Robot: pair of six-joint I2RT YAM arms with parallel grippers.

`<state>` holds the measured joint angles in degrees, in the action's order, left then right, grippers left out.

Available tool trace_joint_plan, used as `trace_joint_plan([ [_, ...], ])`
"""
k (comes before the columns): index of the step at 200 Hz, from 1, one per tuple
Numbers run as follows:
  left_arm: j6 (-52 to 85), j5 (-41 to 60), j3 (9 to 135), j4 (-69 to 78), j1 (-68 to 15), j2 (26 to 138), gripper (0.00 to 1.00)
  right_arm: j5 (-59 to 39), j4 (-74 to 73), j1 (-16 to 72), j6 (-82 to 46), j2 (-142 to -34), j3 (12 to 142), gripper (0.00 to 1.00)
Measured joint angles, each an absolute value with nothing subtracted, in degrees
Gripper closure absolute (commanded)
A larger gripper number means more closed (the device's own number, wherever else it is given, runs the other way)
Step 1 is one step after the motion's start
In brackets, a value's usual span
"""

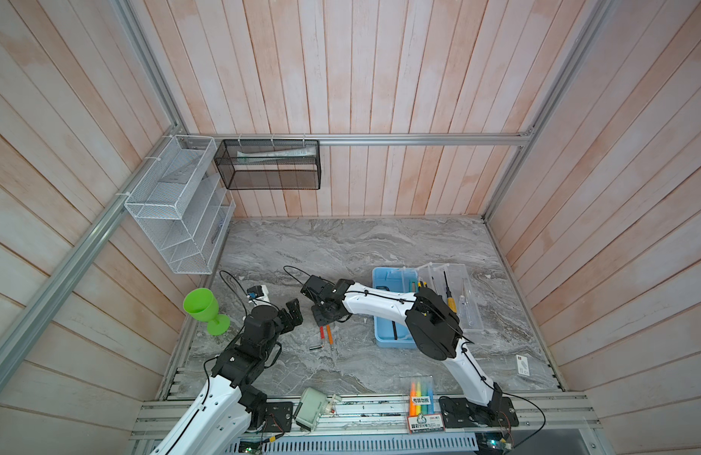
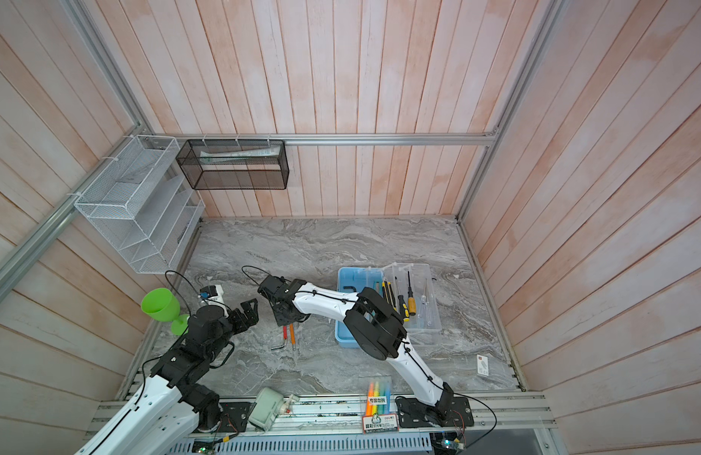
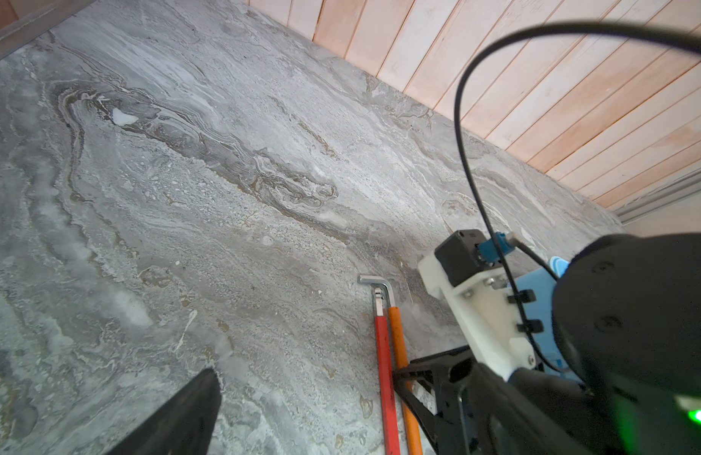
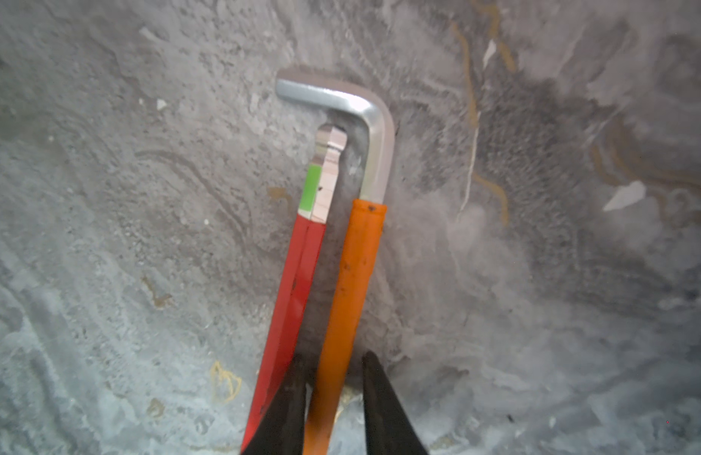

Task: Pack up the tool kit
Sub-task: 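Move the right gripper back to the orange hex key and close on it, then lift the orange hex key and carry it over the box with the right gripper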

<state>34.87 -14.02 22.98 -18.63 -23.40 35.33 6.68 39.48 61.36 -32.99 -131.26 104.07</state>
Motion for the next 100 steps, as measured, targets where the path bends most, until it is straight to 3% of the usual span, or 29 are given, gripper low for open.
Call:
trace_joint_plan([
  [52,34.2,-14.0,21.8,-18.7,-23.4,35.3,0.00,7.4,39.6,61.1,-34.2,-131.3,104.1,0.97],
  [100,33.5,-14.2,21.8,-18.7,-23.4,35.0,0.00,7.0,37.2,60.4,-34.5,-129.6,101.2,1.00],
])
